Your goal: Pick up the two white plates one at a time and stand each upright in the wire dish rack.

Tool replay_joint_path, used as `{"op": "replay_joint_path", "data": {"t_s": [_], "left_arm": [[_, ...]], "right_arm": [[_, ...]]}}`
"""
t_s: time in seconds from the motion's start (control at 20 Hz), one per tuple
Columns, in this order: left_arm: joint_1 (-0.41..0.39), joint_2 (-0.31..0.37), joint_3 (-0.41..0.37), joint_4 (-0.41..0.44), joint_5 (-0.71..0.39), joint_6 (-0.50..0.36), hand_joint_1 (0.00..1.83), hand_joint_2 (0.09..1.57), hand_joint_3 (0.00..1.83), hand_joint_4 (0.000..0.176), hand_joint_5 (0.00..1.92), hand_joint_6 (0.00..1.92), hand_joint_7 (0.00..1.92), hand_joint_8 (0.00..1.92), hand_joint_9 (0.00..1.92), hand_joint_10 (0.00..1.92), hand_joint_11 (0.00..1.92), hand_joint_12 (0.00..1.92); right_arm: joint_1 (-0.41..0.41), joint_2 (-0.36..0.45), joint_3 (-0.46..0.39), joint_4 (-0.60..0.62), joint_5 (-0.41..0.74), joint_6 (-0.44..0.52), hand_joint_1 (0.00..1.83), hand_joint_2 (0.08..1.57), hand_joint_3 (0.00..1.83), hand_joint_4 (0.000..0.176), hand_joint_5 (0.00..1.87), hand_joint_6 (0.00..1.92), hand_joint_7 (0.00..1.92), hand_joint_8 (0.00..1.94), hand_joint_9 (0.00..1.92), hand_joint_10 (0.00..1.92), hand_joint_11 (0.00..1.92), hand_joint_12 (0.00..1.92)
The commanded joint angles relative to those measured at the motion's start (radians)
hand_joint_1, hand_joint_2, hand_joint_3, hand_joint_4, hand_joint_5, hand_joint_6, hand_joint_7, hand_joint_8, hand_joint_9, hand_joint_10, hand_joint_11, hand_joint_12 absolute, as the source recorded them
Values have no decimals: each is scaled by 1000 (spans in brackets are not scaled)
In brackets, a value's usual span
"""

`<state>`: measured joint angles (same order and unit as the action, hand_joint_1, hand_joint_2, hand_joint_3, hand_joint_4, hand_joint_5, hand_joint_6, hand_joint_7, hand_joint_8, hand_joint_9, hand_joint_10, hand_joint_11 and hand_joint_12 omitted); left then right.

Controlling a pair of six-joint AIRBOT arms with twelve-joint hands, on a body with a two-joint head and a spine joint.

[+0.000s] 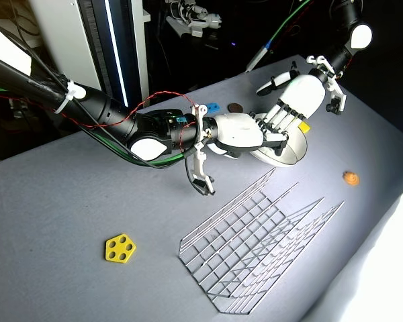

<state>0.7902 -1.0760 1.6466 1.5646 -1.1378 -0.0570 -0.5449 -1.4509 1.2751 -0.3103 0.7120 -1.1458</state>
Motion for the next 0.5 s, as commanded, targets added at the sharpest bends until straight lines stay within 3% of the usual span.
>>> {"op": "replay_joint_path", "data": {"t_s": [0.0, 0.05, 0.1, 0.2, 0.25, 0.4, 0.45], "left_arm": [[-8, -8, -3, -51, -37, -4, 0, 1052, 0, 0, 53, 3, 13, 3, 5, 1, 2, 1], [-8, -8, -3, -51, -37, -4, 0, 1052, 0, 0, 51, 2, 12, 2, 4, 1, 1, 1], [-8, -8, -3, -52, -37, -5, 0, 1055, 0, 0, 56, 4, 11, 2, 5, 1, 4, 2], [-9, -7, -3, -52, -37, -8, 0, 1058, 1, 0, 54, 3, 13, 2, 9, 3, 2, 1], [-12, -5, -3, -53, -38, -12, 0, 1059, 1, 0, 63, 6, 17, 4, 8, 2, 0, 0], [-26, 15, -6, -83, -51, -22, 0, 1058, 0, 0, 57, 1, 12, 1, 2, 0, 3, 1], [-38, 30, -8, -98, -57, -27, 0, 1059, 1, 0, 47, 4, 4, 1, 0, 0, 13, 6]], "right_arm": [[21, 1, 0, 10, 125, -4, 1165, 1183, 22, 0, 802, 1242, 890, 880, 934, 110, 447, 1170], [22, 1, 0, 10, 125, -4, 1183, 1179, 3, 4, 856, 1231, 874, 1055, 1011, 132, 500, 1207], [23, 1, 0, 10, 125, -4, 1202, 1135, 0, 0, 916, 1139, 1014, 727, 1111, 101, 667, 1076], [23, 1, 0, 10, 125, -4, 1221, 1111, 2, 0, 981, 1060, 1023, 819, 1162, 95, 711, 1113], [21, 2, 0, 10, 125, -4, 1225, 1105, 0, 11, 991, 1031, 1038, 834, 1168, 82, 694, 1141], [17, 4, 0, 10, 125, -4, 1218, 1117, 0, 20, 961, 1063, 1017, 894, 1184, 57, 648, 1167], [17, 7, -1, 10, 125, -3, 1340, 1108, 0, 0, 969, 1051, 1011, 862, 963, 905, 700, 1161]]}}
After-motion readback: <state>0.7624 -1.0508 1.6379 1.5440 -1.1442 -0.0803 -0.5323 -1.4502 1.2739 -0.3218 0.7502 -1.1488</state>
